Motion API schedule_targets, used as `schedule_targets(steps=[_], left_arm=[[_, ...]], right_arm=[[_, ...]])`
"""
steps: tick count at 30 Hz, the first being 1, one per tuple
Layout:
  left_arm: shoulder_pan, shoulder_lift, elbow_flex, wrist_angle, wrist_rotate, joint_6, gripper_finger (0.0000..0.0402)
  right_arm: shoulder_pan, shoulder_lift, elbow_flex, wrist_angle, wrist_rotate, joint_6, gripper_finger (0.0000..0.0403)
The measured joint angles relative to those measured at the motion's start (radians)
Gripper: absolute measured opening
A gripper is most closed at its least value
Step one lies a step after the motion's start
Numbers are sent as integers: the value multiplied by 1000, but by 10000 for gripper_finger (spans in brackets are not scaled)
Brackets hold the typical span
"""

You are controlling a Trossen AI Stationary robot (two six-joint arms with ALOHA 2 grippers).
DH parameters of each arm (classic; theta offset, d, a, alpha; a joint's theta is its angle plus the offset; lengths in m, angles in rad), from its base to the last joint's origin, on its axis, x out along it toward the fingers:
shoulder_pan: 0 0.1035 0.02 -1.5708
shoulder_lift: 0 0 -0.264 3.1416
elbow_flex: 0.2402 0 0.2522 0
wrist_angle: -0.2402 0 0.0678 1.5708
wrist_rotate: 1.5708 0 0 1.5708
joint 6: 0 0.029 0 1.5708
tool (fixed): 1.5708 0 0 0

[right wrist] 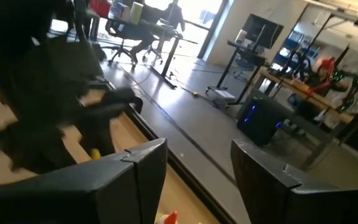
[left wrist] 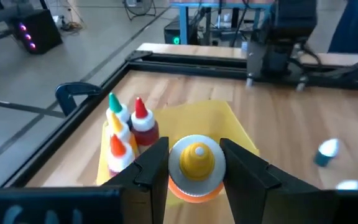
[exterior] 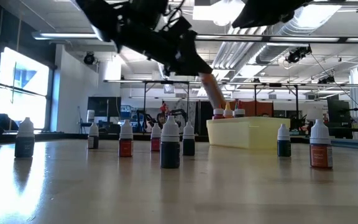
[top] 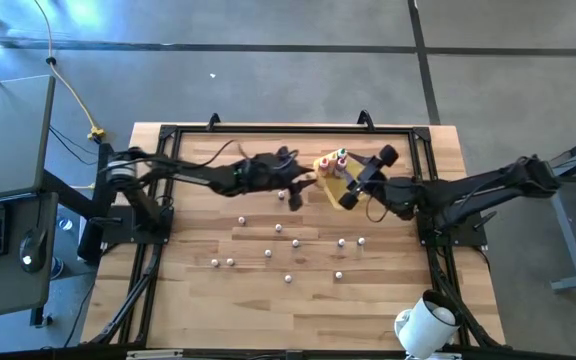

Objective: Pick & Place food coloring
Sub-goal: Put the large yellow food coloring bottle into the bin

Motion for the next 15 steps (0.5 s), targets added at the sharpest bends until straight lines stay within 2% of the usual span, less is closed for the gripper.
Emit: schedule_targets(steps=[8, 15], left_arm=[[48, 196, 245, -132, -5, 66, 120], [80, 292, 342, -230, -8, 66, 120]], right_arm=[[0, -64, 0, -87, -3, 73, 172], [-2, -63, 0, -114, -24, 70, 172]])
